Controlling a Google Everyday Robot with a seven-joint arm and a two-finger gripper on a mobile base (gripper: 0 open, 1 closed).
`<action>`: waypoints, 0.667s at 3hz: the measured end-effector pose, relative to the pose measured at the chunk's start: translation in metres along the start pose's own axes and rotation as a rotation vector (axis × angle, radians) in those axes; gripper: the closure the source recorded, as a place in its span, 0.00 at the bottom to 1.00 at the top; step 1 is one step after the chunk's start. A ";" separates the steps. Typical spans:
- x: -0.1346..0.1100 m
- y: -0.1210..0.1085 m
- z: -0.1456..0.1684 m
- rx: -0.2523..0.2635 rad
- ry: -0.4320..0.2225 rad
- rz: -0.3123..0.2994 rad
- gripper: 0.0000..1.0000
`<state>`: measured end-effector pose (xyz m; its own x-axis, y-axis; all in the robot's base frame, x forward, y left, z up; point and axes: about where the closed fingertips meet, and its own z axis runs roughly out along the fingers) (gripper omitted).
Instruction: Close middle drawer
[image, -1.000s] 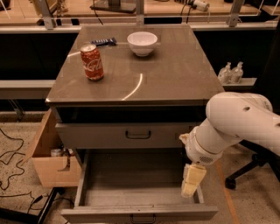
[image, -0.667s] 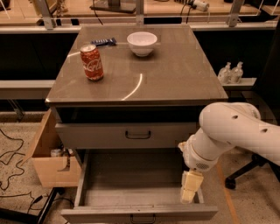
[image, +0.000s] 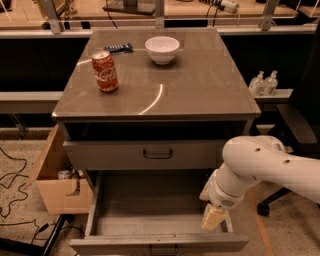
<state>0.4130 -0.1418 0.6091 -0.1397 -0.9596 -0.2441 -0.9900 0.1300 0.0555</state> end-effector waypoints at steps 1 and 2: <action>0.006 0.009 0.022 -0.015 0.004 -0.011 0.65; 0.010 0.019 0.041 -0.039 0.015 -0.020 0.87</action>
Offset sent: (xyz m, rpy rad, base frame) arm -0.0358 0.0056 -0.0666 -0.0173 0.0618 0.0485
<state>0.3914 -0.1390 0.5678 -0.1190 -0.9656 -0.2311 -0.9910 0.1010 0.0881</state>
